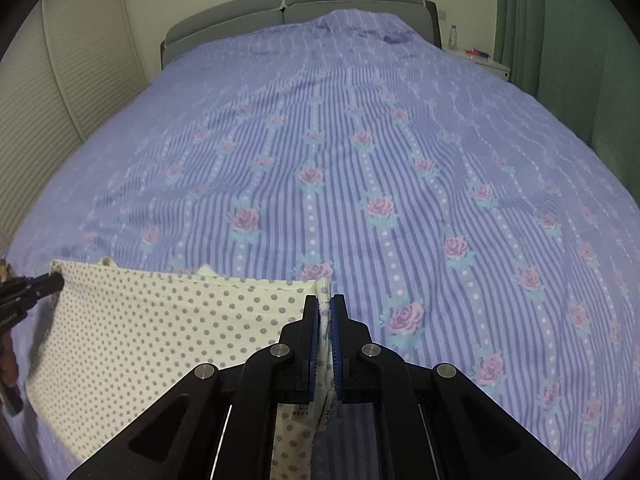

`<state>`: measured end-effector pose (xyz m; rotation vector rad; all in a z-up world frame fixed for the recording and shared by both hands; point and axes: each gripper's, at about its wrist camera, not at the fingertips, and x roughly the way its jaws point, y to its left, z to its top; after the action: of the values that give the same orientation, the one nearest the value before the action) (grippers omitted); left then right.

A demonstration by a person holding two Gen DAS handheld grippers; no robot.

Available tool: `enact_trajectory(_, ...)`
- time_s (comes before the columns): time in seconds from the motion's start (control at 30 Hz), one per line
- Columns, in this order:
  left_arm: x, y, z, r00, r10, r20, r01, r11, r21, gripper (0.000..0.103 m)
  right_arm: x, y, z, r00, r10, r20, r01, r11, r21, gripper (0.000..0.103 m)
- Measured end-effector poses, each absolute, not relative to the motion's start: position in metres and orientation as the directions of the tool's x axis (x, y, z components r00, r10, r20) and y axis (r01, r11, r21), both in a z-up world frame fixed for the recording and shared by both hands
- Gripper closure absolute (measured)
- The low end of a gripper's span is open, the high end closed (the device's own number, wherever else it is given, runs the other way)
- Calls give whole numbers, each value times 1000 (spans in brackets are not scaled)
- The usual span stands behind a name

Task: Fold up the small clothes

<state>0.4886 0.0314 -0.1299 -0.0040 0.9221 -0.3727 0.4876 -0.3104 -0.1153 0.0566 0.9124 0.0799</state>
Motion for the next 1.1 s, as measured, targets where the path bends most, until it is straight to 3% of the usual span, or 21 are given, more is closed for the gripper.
enact_trajectory(0.07,489,32,-133,538,-299,-789,293,943,-157,93,488,-310,-118,601,89,-794,-44,996,78,96)
enact_trajectory(0.13,489,33,-133,537,-280,-796,270,951,-152,85,489,-311,-120,595,70,-801,-28,997,67,94)
enact_trajectory(0.17,488,35,-131,540,-263,-799,249,957,-147,72,489,-313,-120,594,57,-803,-13,998,62,91)
enact_trajectory(0.2,488,36,-129,549,-244,-800,228,964,-137,55,487,-316,-119,589,53,-807,0,998,65,79)
enact_trajectory(0.23,485,39,-124,563,-221,-796,206,971,-123,51,485,-319,-116,587,49,-808,18,997,73,69)
enact_trajectory(0.27,479,44,-115,589,-203,-782,186,976,-114,49,480,-320,-110,597,50,-800,22,997,79,68)
enact_trajectory(0.37,452,51,-95,638,-169,-752,157,984,-89,49,460,-315,-83,649,16,-760,17,999,35,65)
enact_trajectory(0.53,385,48,-82,653,-268,-708,267,957,-116,48,391,-301,-50,734,70,-675,-81,997,16,42)
enact_trajectory(0.73,339,50,-97,645,-282,-710,233,958,-169,49,323,-307,-60,742,128,-658,-109,992,70,42)
enact_trajectory(0.87,330,48,-111,625,-286,-726,177,958,-224,49,306,-313,-86,700,152,-697,-102,988,113,42)
enact_trajectory(0.97,325,51,-119,627,-299,-720,120,950,-289,48,305,-323,-102,677,152,-720,-69,987,144,42)
enact_trajectory(1.1,321,60,-128,621,-357,-697,54,908,-416,44,303,-335,-104,710,174,-682,5,968,253,42)
